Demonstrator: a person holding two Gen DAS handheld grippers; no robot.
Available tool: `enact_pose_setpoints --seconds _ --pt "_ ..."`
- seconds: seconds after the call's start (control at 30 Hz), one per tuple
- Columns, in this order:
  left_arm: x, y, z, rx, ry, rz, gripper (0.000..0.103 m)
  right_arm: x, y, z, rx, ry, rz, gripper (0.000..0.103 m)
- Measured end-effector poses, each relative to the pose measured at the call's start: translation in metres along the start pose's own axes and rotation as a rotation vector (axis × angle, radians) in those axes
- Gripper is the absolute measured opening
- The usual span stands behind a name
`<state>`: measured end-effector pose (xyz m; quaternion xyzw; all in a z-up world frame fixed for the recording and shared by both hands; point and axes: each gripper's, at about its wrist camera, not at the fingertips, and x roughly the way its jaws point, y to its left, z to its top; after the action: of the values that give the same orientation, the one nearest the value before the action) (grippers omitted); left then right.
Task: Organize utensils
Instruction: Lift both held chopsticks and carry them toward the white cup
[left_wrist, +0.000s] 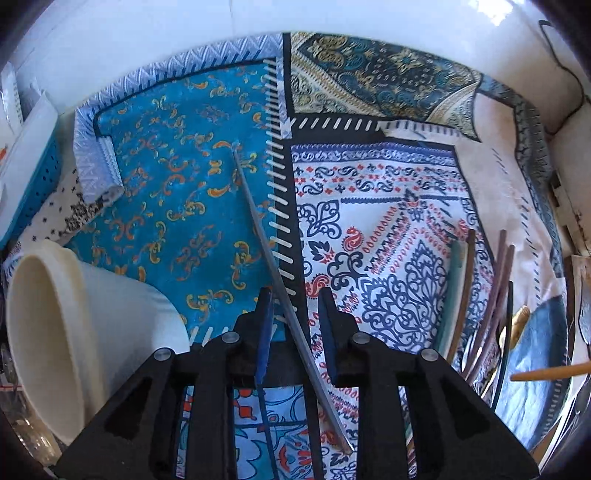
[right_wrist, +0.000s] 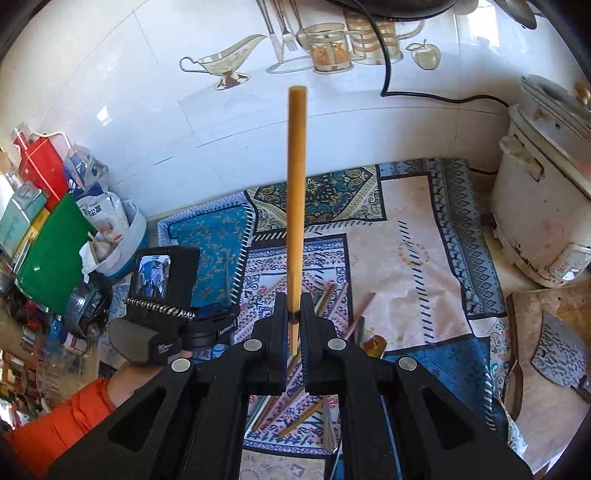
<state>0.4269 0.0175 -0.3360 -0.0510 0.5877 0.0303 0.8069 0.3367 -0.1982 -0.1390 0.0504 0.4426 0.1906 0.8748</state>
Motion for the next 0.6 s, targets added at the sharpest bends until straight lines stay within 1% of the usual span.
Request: enact_pose_setpoints --seconds 0.03,0.13,0.2,0.23,0.27,0.33,0.47,0.6 --pt "0.003 0.000 0.000 -0.009 0.010 0.004 0.024 0.000 -0.002 0.000 0.001 0.000 -0.001 0.006" --pt "0.003 -0.001 -0.001 -0.012 -0.004 0.015 0.024 -0.002 -0.009 0.001 0.008 -0.002 0.004 0.006" --pt "0.004 -0.001 -0.003 -0.021 -0.003 0.008 0.024 -0.002 -0.011 0.001 0.010 -0.003 0.007 0.005" --pt "0.005 -0.001 -0.004 -0.026 -0.007 0.007 0.017 -0.002 -0.012 0.001 0.009 -0.004 0.008 0.006" --pt "0.006 -0.001 -0.005 -0.022 -0.010 0.007 0.006 -0.002 -0.012 0.001 0.008 -0.004 0.011 0.006" --pt "0.008 -0.006 -0.007 -0.006 -0.006 0.003 0.004 -0.002 -0.012 0.001 0.007 -0.003 0.016 0.006" --pt "0.005 -0.016 -0.011 0.039 0.013 -0.021 0.004 -0.001 -0.009 0.001 -0.002 -0.004 0.023 0.006" --pt "-0.019 -0.024 -0.024 0.065 -0.037 -0.041 0.004 -0.001 -0.005 0.003 -0.016 -0.007 0.028 0.006"
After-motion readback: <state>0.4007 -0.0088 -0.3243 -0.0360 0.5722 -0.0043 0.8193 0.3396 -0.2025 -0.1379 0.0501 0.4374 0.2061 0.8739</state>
